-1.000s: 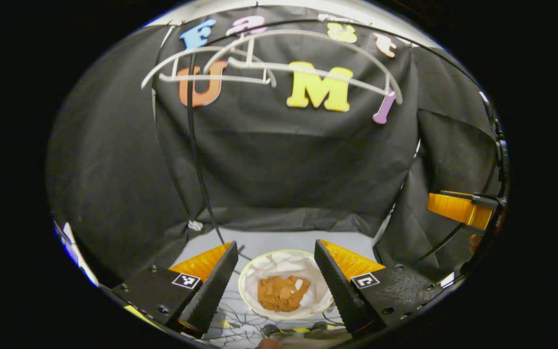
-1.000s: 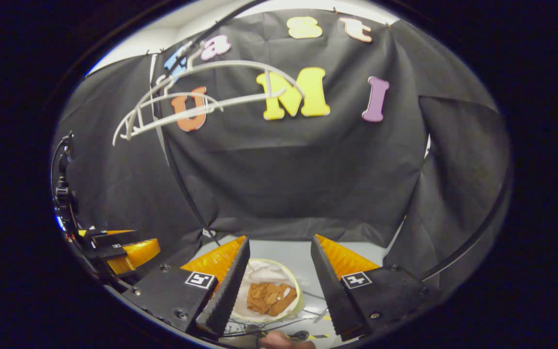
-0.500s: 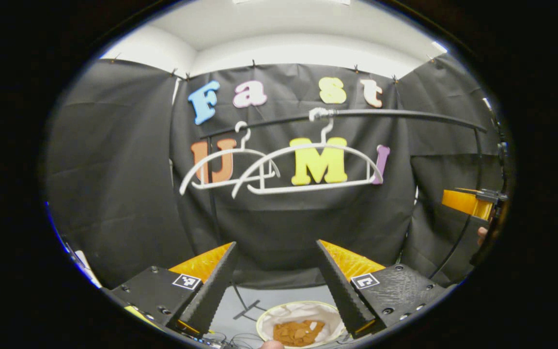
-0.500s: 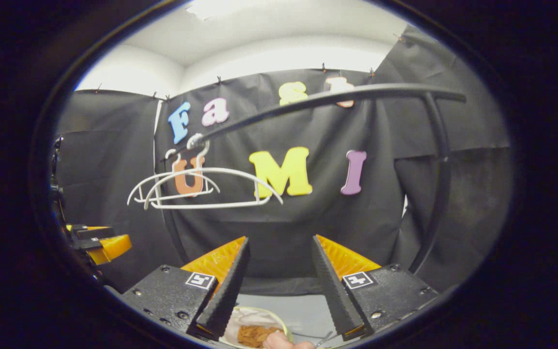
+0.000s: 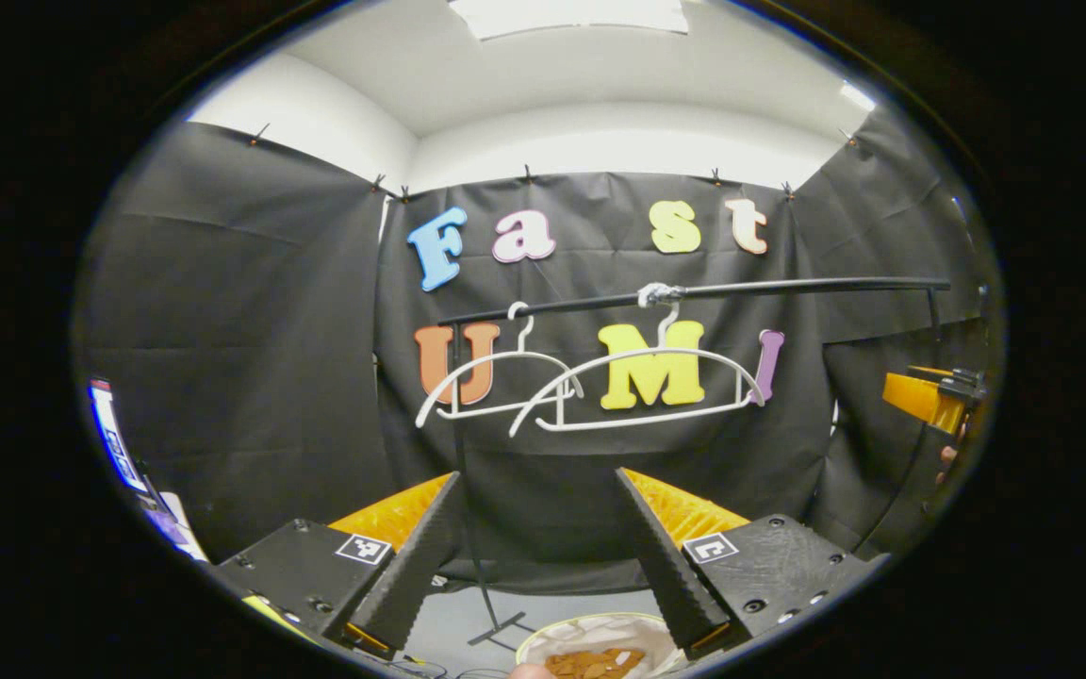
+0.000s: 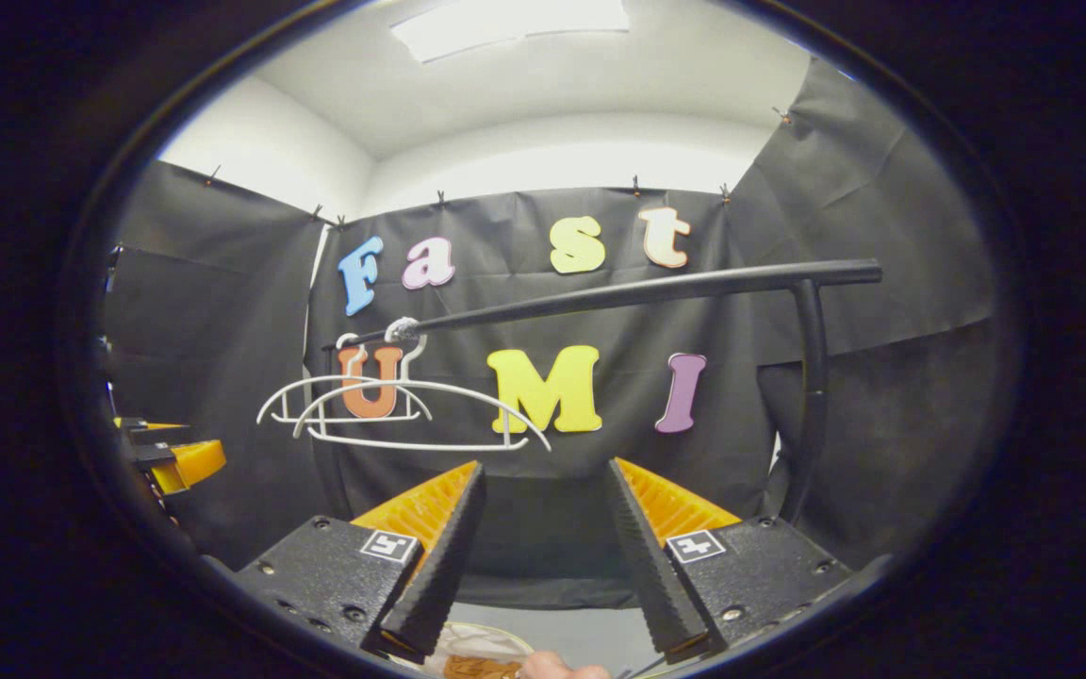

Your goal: Grasp the clothes on the hanger with both hands and then place them into the laundry hamper below.

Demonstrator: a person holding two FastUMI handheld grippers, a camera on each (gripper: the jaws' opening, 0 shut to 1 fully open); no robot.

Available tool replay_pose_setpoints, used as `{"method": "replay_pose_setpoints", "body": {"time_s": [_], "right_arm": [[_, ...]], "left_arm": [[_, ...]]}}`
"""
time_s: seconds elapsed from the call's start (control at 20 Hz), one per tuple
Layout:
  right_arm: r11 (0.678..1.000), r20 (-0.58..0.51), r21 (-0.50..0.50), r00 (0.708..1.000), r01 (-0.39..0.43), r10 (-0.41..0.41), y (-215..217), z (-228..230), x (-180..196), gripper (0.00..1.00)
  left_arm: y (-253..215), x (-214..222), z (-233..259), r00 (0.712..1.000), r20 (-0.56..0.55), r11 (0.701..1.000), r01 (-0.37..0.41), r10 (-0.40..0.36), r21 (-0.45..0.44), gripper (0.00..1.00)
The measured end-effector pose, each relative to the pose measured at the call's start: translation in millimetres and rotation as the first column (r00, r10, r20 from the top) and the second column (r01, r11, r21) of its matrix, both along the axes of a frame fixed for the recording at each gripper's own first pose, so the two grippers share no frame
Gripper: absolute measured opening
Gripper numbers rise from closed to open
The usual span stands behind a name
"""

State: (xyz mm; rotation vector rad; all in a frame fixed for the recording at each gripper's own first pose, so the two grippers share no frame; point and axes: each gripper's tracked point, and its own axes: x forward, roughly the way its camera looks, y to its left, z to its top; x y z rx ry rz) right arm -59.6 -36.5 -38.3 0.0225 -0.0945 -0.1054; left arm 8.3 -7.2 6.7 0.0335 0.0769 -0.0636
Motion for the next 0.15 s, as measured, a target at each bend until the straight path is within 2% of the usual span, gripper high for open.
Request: {"method": "replay_pose_setpoints", "body": {"time_s": [0.05, 0.15], "right_arm": [[1.000, 0.005, 0.004, 1.000, -0.007, 0.007, 1.8, 0.2, -0.3, 0.83], [1.000, 0.011, -0.005, 1.000, -0.004, 0.004, 0.3, 1.2, -2.8, 0.82]], "left_arm": [[0.2, 0.3, 2.1, 1.000, 0.019, 1.000, -0.004, 0.004, 0.001, 1.00], [1.6, -0.5, 1.8, 1.000, 0.026, 1.000, -0.006, 0.006, 0.006, 1.00]]}}
